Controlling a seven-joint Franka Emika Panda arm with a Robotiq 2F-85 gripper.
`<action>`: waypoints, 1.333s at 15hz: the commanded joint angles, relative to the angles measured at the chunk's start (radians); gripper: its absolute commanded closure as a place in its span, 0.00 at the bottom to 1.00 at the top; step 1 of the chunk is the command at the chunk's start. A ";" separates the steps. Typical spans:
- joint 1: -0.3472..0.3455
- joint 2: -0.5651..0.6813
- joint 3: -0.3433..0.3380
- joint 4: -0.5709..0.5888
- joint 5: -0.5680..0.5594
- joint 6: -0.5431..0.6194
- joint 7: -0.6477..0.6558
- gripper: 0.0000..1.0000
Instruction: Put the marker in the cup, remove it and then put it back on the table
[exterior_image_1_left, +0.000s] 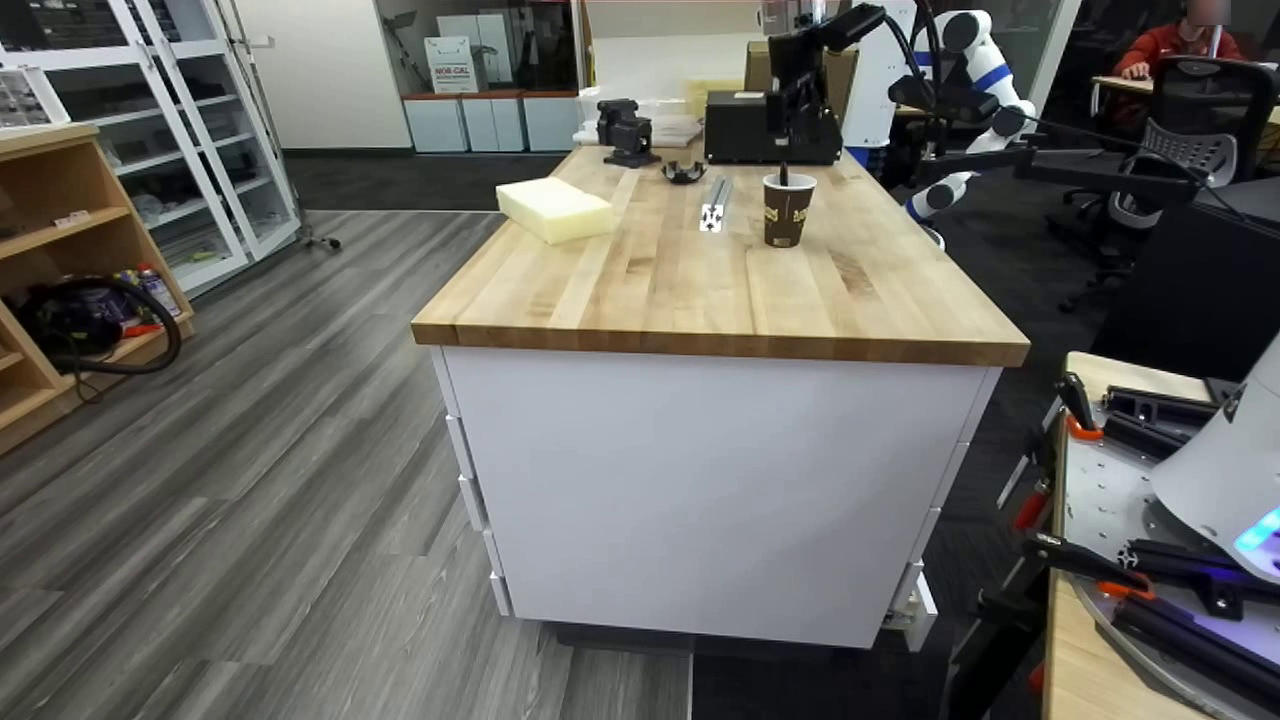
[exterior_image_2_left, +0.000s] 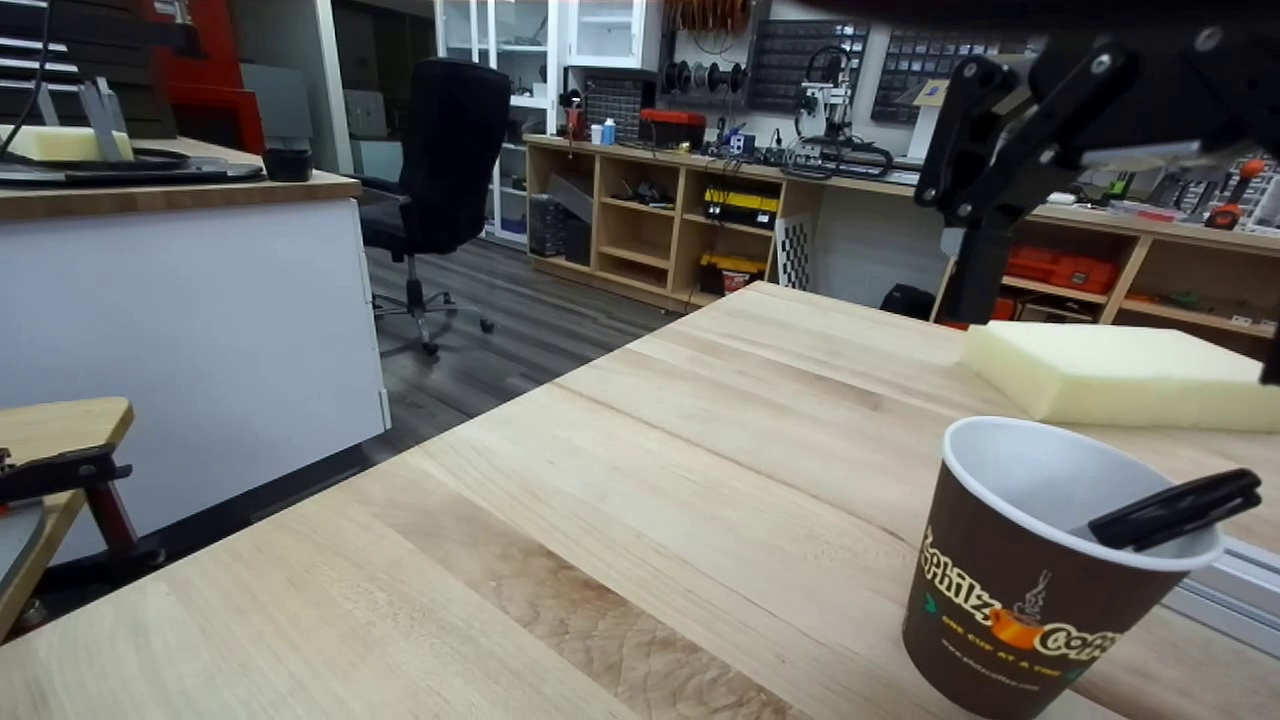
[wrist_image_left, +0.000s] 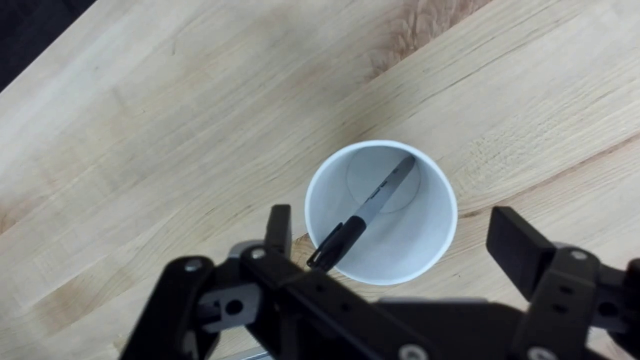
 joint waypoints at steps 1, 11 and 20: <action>-0.005 0.001 0.006 0.003 -0.002 -0.003 0.000 0.00; -0.001 -0.052 -0.003 -0.118 -0.029 0.215 0.024 0.00; 0.009 -0.079 -0.053 -0.287 -0.088 0.547 0.104 0.00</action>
